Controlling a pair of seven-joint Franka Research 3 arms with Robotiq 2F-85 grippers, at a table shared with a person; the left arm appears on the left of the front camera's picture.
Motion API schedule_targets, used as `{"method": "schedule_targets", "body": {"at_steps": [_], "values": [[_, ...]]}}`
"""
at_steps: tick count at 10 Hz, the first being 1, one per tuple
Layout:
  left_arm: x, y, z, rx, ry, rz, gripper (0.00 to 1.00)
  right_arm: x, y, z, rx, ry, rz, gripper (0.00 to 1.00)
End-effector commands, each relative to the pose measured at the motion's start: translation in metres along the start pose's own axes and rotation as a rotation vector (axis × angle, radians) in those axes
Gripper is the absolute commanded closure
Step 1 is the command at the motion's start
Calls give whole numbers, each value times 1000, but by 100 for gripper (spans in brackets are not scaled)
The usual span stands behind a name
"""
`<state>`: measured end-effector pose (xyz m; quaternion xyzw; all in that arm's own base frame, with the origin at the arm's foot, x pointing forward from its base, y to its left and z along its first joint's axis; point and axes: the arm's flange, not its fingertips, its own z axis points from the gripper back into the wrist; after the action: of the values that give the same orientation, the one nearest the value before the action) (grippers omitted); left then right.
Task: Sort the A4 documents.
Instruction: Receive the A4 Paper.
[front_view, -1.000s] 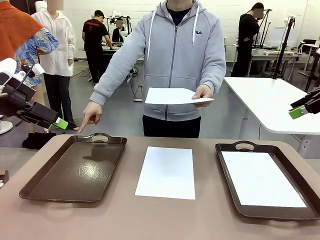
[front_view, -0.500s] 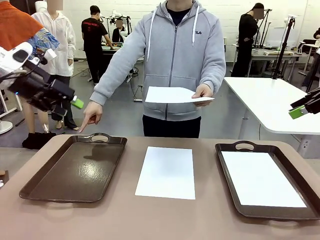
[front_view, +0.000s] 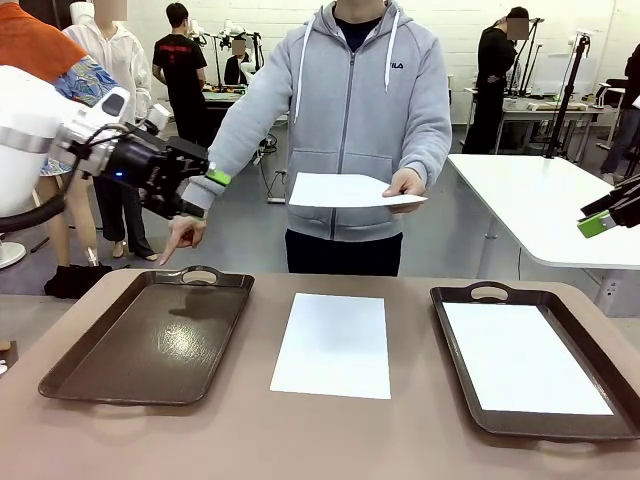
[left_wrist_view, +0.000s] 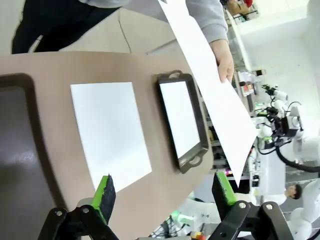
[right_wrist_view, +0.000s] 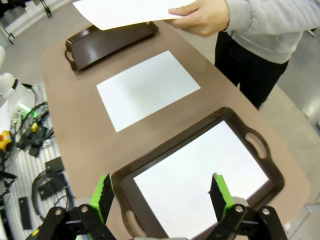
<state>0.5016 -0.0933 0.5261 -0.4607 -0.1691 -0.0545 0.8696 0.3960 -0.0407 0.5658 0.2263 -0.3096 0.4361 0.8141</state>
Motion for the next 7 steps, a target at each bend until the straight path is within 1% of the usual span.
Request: {"method": "schedule_targets", "body": {"at_steps": [1,2,4,6,7], "values": [[35,2,-18,-49,20,39,0,0,0,0,1,0,-4,0],[45,0,-31,-86,19,60,0,0,0,0,1,0,-4,0],[60,-6,-52,-135,-4,57,0,0,0,0,1,0,-4,0],[73,-5,-77,-206,-28,93,0,0,0,0,1,0,-4,0],[79,-5,-87,-240,-13,104,0,0,0,0,1,0,-4,0]]}}
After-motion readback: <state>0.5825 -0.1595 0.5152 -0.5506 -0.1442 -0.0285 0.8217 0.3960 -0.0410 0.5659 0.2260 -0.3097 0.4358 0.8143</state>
